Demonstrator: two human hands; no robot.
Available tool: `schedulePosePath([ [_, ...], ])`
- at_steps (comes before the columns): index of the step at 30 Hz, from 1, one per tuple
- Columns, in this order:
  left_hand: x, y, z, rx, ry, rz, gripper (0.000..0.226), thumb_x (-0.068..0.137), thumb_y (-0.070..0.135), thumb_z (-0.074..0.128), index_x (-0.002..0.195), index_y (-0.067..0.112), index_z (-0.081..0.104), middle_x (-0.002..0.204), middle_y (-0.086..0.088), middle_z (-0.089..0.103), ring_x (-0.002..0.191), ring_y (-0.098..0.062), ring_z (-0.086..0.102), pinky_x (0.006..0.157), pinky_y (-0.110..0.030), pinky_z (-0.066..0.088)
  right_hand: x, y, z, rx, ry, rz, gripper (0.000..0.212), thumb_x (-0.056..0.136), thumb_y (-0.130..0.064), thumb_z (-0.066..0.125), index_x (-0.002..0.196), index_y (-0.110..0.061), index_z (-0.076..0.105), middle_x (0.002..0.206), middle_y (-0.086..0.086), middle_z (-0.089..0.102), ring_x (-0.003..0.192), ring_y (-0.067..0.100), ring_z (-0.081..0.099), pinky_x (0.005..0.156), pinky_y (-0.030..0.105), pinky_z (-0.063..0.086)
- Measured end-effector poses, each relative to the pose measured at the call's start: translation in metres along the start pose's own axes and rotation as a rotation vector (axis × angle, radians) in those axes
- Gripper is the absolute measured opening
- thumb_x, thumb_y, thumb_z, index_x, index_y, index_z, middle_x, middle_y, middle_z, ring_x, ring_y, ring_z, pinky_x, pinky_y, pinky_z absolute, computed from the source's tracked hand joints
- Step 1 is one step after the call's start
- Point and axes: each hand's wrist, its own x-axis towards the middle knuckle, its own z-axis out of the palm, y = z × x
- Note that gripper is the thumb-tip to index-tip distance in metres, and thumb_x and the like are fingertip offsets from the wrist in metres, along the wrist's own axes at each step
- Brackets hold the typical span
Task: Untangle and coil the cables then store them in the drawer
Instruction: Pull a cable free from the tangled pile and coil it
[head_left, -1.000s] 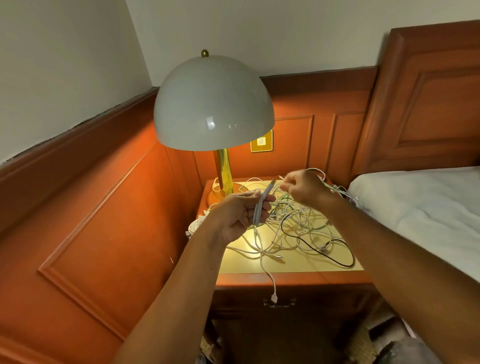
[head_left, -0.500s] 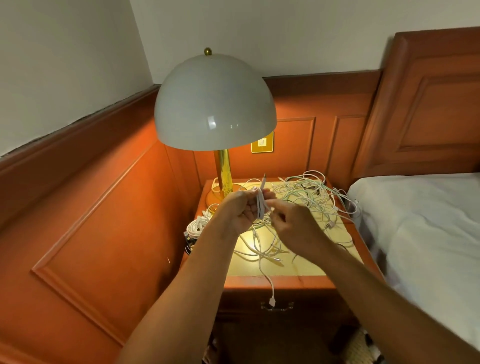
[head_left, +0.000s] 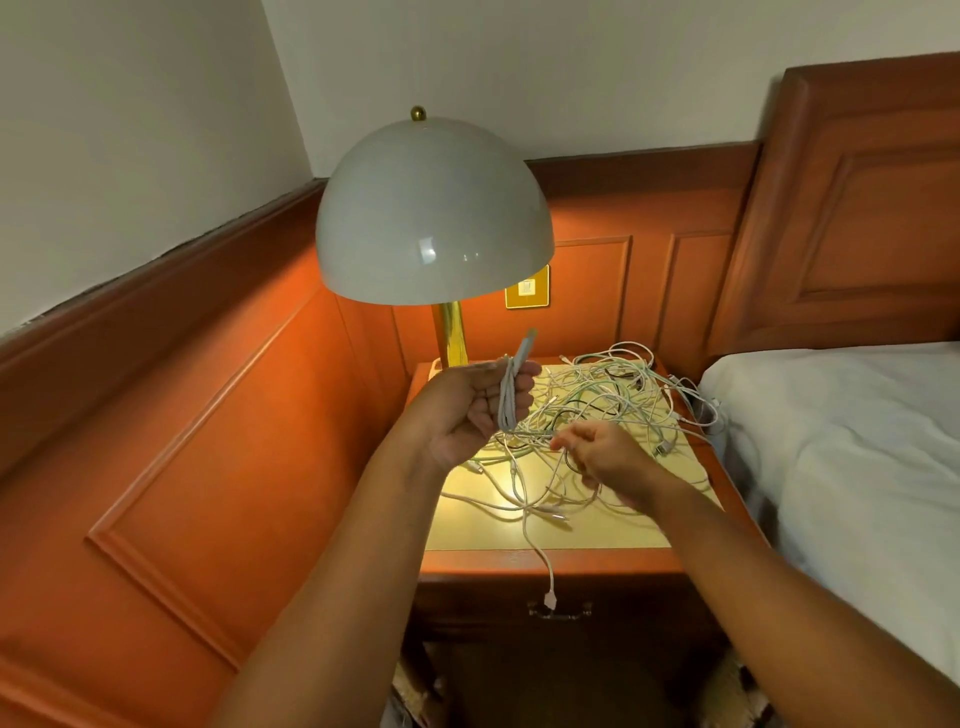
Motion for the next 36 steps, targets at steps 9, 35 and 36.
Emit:
schedulePosePath([
  [9, 0.009, -0.035, 0.0, 0.328, -0.006, -0.055, 0.027, 0.101, 0.009, 0.043, 0.097, -0.004, 0.065, 0.079, -0.011, 0.067, 0.066, -0.019, 0.065, 0.063, -0.025, 0.053, 0.006, -0.098, -0.034, -0.633, 0.27, -0.341, 0.029, 0.083, -0.03, 0.075, 0.079, -0.002, 0.069, 0.073, 0.011, 0.065, 0.068, 0.024, 0.058, 0.066, 0.033, 0.045],
  [35, -0.004, -0.07, 0.007, -0.485, 0.222, 0.025, 0.013, 0.068, 0.006, 0.059, 0.069, 0.01, 0.048, 0.051, 0.002, 0.035, 0.038, -0.008, 0.031, 0.044, -0.021, 0.036, -0.076, -0.001, 0.044, 0.679, 0.065, 0.038, 0.03, 0.08, -0.032, 0.07, 0.098, -0.008, 0.075, 0.056, -0.003, 0.035, 0.046, 0.008, 0.024, 0.042, 0.022, 0.02],
  [36, -0.004, -0.069, 0.007, -0.478, 0.217, 0.015, 0.016, 0.068, 0.005, 0.06, 0.07, 0.011, 0.046, 0.049, 0.003, 0.034, 0.037, -0.007, 0.03, 0.042, -0.019, 0.036, -0.077, -0.001, 0.045, 0.664, 0.09, 0.019, 0.025, 0.081, -0.03, 0.07, 0.094, -0.01, 0.077, 0.057, -0.002, 0.032, 0.047, 0.008, 0.023, 0.043, 0.022, 0.02],
])
